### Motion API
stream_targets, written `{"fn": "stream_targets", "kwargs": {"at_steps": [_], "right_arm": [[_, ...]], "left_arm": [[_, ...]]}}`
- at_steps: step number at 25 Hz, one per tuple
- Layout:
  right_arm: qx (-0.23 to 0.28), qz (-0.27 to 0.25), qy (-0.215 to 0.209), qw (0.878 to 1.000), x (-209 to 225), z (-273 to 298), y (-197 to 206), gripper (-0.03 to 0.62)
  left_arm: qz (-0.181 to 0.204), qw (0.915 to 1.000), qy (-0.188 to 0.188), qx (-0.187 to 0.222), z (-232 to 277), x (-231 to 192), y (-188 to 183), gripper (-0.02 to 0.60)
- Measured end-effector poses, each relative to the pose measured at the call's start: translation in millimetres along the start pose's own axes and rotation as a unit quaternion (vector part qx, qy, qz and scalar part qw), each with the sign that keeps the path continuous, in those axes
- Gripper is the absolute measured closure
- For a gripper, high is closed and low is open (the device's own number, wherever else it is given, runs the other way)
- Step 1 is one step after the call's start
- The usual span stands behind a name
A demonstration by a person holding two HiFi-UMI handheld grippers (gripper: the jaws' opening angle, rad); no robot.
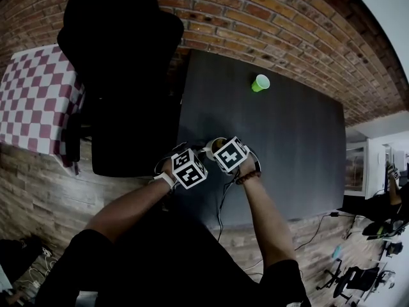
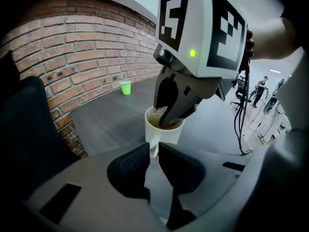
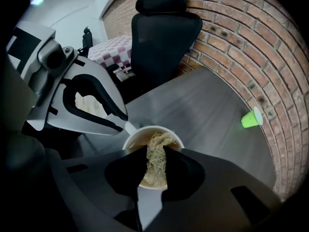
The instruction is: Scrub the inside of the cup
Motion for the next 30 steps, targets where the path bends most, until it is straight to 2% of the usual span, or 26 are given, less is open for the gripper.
{"fn": "stream_targets", "kwargs": {"at_steps": [3,7,10,11,13,14,16,20,23,27,30], "right_arm": [[-0.009,0.002,0.008,1.0,7,-25,7,0.503],[0.048,-0.02,0.065,0.997,28,-87,-3,0.503],[0.091,0.007,0.122,0.988,48,-143,-8,0.503],[0.105,0.017,0.129,0.986,51,-156,-10,0.503],[0.12,0.026,0.113,0.986,42,-161,-15,0.503],[0.117,0.023,0.096,0.988,33,-153,-16,0.503],[0.095,0.007,0.06,0.994,14,-123,-17,0.503],[0.028,-0.012,0.029,0.999,-7,-56,-11,0.503],[-0.009,-0.023,0.023,0.999,-11,-24,-5,0.503],[-0.021,-0.022,0.019,0.999,-4,-3,-2,0.503],[0.004,0.034,0.006,0.999,5,-4,0,0.503]], "left_arm": [[-0.001,1.0,-0.001,0.003,0,-2,-3,0.514],[-0.004,1.0,-0.001,0.005,-2,-7,-2,0.514],[-0.004,0.9998,0.005,0.02,-4,-8,-5,0.514],[0.0,0.9996,0.009,0.026,-4,-7,-7,0.514],[0.014,0.9994,0.017,0.026,-2,-4,-8,0.497],[0.023,0.9993,0.021,0.02,1,-2,-8,0.46],[0.046,0.9986,0.025,0.001,9,1,-7,0.439],[0.076,0.9965,0.014,-0.034,18,3,-3,0.444],[0.079,0.9961,0.004,-0.038,19,1,-4,0.487],[0.081,0.9959,-0.002,-0.041,21,-2,-2,0.503],[0.081,0.9958,-0.003,-0.044,21,0,-1,0.505]]}}
Point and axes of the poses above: the fingertips, and each gripper's own axes: z forward along the fingers, x to its right, y out of its underside, the point moved 3 cm from there along -z, backward along the fingers, and after that the axes turned 9 degrees about -z, right-handed, at the moved point
